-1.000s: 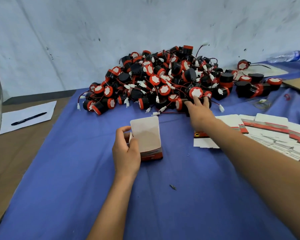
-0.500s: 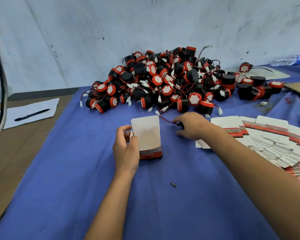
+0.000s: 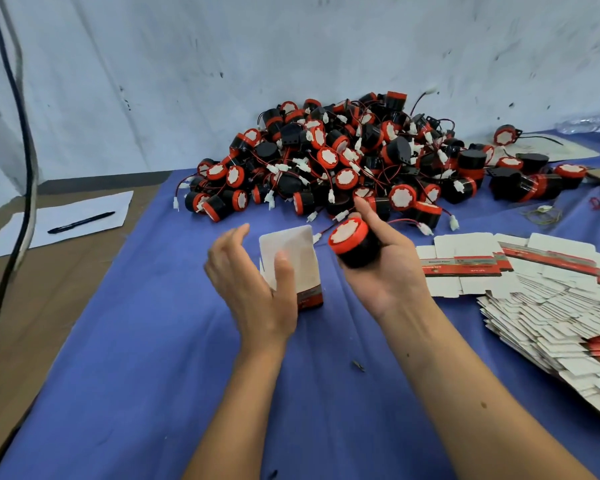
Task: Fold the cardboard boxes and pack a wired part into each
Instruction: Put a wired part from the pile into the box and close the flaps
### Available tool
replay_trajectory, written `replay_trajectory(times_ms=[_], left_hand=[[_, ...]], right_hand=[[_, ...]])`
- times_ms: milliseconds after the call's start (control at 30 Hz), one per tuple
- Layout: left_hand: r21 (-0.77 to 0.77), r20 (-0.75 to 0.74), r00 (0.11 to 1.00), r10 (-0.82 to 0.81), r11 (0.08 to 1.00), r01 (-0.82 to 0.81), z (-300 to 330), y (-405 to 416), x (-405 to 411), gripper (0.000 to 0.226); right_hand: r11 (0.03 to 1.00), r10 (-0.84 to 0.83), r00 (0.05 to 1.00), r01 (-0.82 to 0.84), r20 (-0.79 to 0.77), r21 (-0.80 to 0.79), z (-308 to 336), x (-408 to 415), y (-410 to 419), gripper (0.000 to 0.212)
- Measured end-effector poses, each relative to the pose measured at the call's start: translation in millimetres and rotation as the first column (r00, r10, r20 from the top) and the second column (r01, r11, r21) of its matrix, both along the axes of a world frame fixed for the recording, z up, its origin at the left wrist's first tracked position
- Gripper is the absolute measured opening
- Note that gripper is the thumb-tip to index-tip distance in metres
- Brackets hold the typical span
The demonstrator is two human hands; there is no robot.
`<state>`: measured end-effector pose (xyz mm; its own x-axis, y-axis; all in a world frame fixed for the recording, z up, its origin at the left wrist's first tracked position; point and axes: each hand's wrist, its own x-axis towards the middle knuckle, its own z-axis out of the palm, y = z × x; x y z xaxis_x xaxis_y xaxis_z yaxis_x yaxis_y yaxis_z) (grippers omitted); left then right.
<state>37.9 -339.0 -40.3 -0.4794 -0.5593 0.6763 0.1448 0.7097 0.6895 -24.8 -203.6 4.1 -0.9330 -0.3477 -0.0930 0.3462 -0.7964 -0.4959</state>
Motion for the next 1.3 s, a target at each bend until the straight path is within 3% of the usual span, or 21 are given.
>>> replay_trajectory(times_ms=[67,133,200,267,333,400,500,667,800,900,967,1033,1100,1233,1300], left_hand=[[-0.217,-0.11,0.992,-0.055,0.976,0.03,6.4,2.5,2.7,0.06],[-0.279,-0.053,0.982,-0.183,0.947,0.161,9.8,8.3,3.1,0.067],[-0.219,0.032,0.966,-0.258,0.941,0.258,11.4,13.2,3.1,0.066],[-0.045,0.013,0.955,-0.295,0.954,0.296,15.4,12.7,4.5,0.058],[0.101,-0.023,0.944,-0.329,0.939,0.329,19.0,7.7,4.9,0.059],[0.124,-0.028,0.939,-0.342,0.931,0.343,20.1,1.7,7.1,0.06],[0.028,0.027,0.957,-0.29,0.957,0.29,21.2,-6.6,10.7,0.057],[-0.189,0.087,0.968,-0.234,0.951,0.247,22.0,-8.1,11.8,0.051],[-0.273,0.154,0.98,-0.123,0.948,0.162,18.0,-0.7,8.2,0.052],[-0.343,0.202,0.979,-0.017,0.935,0.087,11.4,4.0,3.8,0.045],[-0.372,0.292,0.956,0.014,0.923,0.1,4.9,2.9,0.6,0.043],[-0.286,0.416,0.905,-0.09,0.932,0.224,-1.5,-0.1,-1.4,0.049],[-0.148,0.446,0.863,-0.236,0.932,0.331,-3.3,-2.7,-1.7,0.059],[-0.17,0.334,0.897,-0.29,0.917,0.36,-6.8,-2.7,-1.9,0.065],[-0.154,0.277,0.916,-0.289,0.928,0.339,-8.8,-0.5,-2.7,0.08]], right_hand=[[0.999,-0.008,0.999,0.007,-0.04,-0.036,1.9,6.3,-9.3,0.018],[0.999,0.017,0.993,-0.012,-0.113,0.046,1.4,15.9,-17.9,0.029],[0.994,0.06,0.98,-0.041,-0.189,0.104,0.8,21.7,-23.8,0.039],[0.988,0.098,0.958,-0.062,-0.271,0.139,5.1,23.0,-25.4,0.044],[0.961,0.05,0.922,0.06,-0.383,0.27,8.6,19.9,-23.8,0.043],[0.87,-0.087,0.85,0.318,-0.519,0.376,11.6,14.6,-17.8,0.039],[0.634,-0.198,0.656,0.652,-0.729,0.415,13.8,6.3,-3.1,0.029],[0.348,0.084,0.425,0.835,-0.901,0.426,14.0,5.0,9.5,0.006],[0.086,0.417,0.531,0.785,-0.738,0.614,22.1,-3.4,16.8,0.012],[0.03,0.555,0.585,0.696,-0.591,0.718,26.1,-4.9,13.5,0.024],[-0.067,0.636,0.607,0.659,-0.477,0.749,26.3,-1.9,6.0,0.043],[-0.18,0.655,0.638,0.652,-0.404,0.737,23.3,-0.1,-0.1,0.051],[-0.228,0.618,0.679,0.637,-0.396,0.737,20.5,-0.2,-2.5,0.046],[-0.354,0.567,0.727,0.639,-0.386,0.683,15.6,-3.4,-4.9,0.042],[-0.394,0.561,0.736,0.64,-0.379,0.66,13.5,-5.6,-6.2,0.039]])
